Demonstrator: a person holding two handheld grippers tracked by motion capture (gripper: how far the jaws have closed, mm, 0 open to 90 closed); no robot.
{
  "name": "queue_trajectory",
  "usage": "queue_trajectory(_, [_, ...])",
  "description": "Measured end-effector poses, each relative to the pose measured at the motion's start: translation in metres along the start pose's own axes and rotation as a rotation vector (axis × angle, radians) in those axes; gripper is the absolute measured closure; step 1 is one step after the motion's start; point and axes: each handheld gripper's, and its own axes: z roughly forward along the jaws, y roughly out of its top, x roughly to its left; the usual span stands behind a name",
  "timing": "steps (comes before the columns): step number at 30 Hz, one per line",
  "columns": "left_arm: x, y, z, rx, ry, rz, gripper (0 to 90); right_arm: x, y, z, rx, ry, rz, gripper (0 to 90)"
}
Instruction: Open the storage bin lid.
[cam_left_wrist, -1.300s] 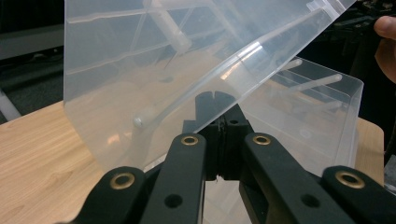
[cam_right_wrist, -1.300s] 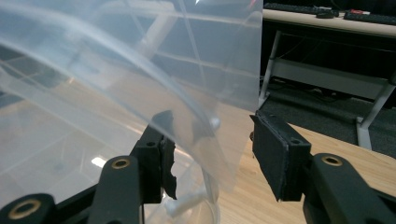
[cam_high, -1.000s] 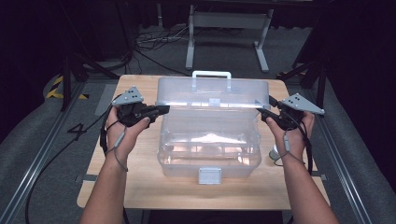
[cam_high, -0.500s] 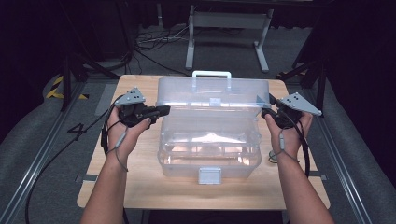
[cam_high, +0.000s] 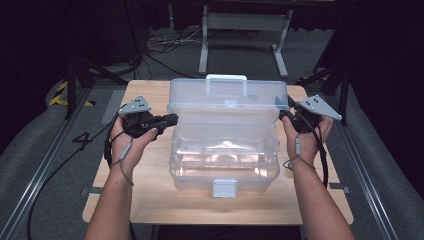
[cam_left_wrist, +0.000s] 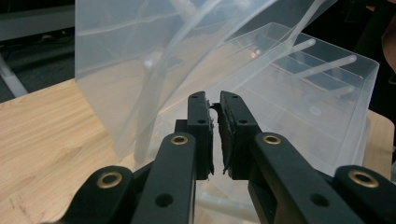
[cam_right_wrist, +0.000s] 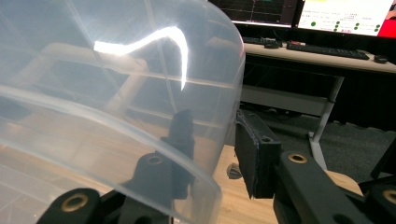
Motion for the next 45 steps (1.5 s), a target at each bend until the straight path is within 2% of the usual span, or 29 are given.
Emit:
queue_trajectory(6, [0.0, -0.004, -0.008, -0.001, 0.02, -0.011, 81.4, -0.001, 0.003, 0.005, -0.011, -0.026, -0.009, 71.7])
queue_trajectory(10, [0.001, -0.007, -0.013, 0.005, 0.029, -0.022, 80.7, -0.003, 0.005, 0.009, -0.024, -0.032, 0.008, 73.0])
queue_trajectory(13, [0.002, -0.009, -0.015, 0.004, 0.039, -0.029, 80.5, -0.004, 0.009, 0.012, -0.022, -0.054, -0.023, 77.4])
queue_trajectory(23, [0.007, -0.017, -0.023, 0.005, 0.059, -0.059, 79.9, -0.011, 0.017, 0.029, 0.012, -0.053, 0.001, 78.4])
queue_trajectory(29, [0.01, -0.02, -0.027, 0.015, 0.07, -0.064, 78.0, -0.015, 0.02, 0.036, 0.028, -0.034, 0.012, 78.4])
queue_trajectory(33, [0.01, -0.022, -0.026, 0.035, 0.051, -0.083, 75.6, -0.018, 0.021, 0.039, 0.041, -0.034, 0.019, 78.5])
queue_trajectory(34, [0.009, -0.023, -0.025, 0.05, 0.032, -0.085, 75.6, -0.018, 0.022, 0.041, 0.049, -0.032, 0.021, 78.5])
queue_trajectory(37, [0.006, -0.025, -0.023, 0.082, 0.015, -0.069, 74.1, -0.02, 0.025, 0.045, 0.069, -0.026, 0.028, 78.5])
queue_trajectory(43, [0.003, -0.034, -0.024, 0.098, -0.018, -0.06, 72.7, -0.024, 0.028, 0.052, 0.098, -0.021, 0.04, 78.5])
queue_trajectory(44, [0.001, -0.041, -0.023, 0.109, -0.051, -0.058, 72.7, -0.024, 0.029, 0.053, 0.103, -0.022, 0.04, 78.5])
queue_trajectory(45, [-0.001, -0.045, -0.022, 0.124, -0.061, -0.053, 72.8, -0.024, 0.029, 0.054, 0.105, -0.021, 0.044, 78.5])
